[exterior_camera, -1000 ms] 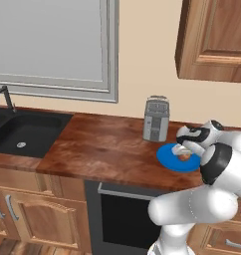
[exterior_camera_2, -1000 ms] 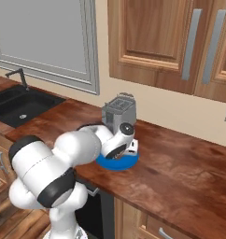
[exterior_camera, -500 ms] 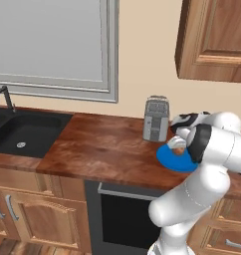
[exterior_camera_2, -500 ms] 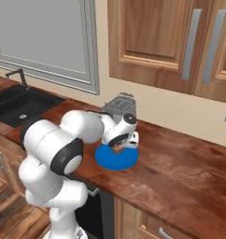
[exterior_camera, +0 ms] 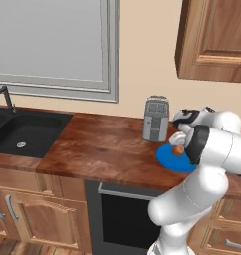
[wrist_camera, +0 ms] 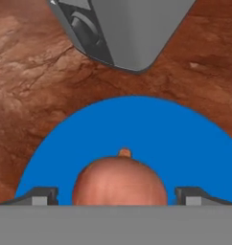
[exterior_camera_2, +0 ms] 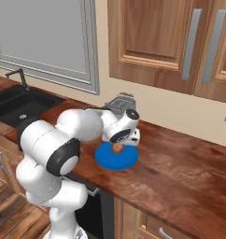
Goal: Pick onion from the fridge and place it on the plate on the counter.
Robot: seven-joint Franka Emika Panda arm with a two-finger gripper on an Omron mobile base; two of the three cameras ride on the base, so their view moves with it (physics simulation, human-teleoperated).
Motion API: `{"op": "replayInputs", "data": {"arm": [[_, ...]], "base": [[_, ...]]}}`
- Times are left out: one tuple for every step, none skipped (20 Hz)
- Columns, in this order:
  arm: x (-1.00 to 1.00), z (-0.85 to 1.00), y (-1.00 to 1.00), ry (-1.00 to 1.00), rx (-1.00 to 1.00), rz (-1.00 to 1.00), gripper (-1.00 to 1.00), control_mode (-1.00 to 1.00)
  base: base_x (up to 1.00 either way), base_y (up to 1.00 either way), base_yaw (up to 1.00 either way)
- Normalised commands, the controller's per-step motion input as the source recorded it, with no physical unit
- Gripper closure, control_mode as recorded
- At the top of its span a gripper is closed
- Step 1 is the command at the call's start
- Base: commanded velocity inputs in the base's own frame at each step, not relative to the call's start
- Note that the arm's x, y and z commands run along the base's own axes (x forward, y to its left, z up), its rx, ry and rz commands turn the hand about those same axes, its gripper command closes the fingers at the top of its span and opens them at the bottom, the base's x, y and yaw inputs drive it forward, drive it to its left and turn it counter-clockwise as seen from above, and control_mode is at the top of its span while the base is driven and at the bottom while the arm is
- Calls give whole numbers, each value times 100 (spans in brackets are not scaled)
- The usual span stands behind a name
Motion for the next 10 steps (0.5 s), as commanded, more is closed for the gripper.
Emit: {"op": "replayInputs", "data": {"arm": [[-44, 43, 9, -3, -1, 0, -100, -100], [-49, 47, 14, -4, -2, 0, -100, -100], [-55, 53, 21, -6, -3, 1, -100, -100], [-58, 55, 19, -5, -3, 1, -100, -100], [-61, 56, 18, -5, -3, 1, -100, -100], [-63, 67, 15, -4, -2, 1, -100, -100], [-69, 80, 9, -3, 0, 0, -100, -100], [-79, 90, 5, -3, 0, 0, -100, -100], [-100, 91, 0, -3, -2, 0, -100, -100], [-100, 80, 0, -3, -3, 0, -100, -100]], "base": [[0, 0, 0], [0, 0, 0], [0, 0, 0], [0, 0, 0], [0, 0, 0], [0, 0, 0], [0, 0, 0], [0, 0, 0], [0, 0, 0], [0, 0, 0]]}}
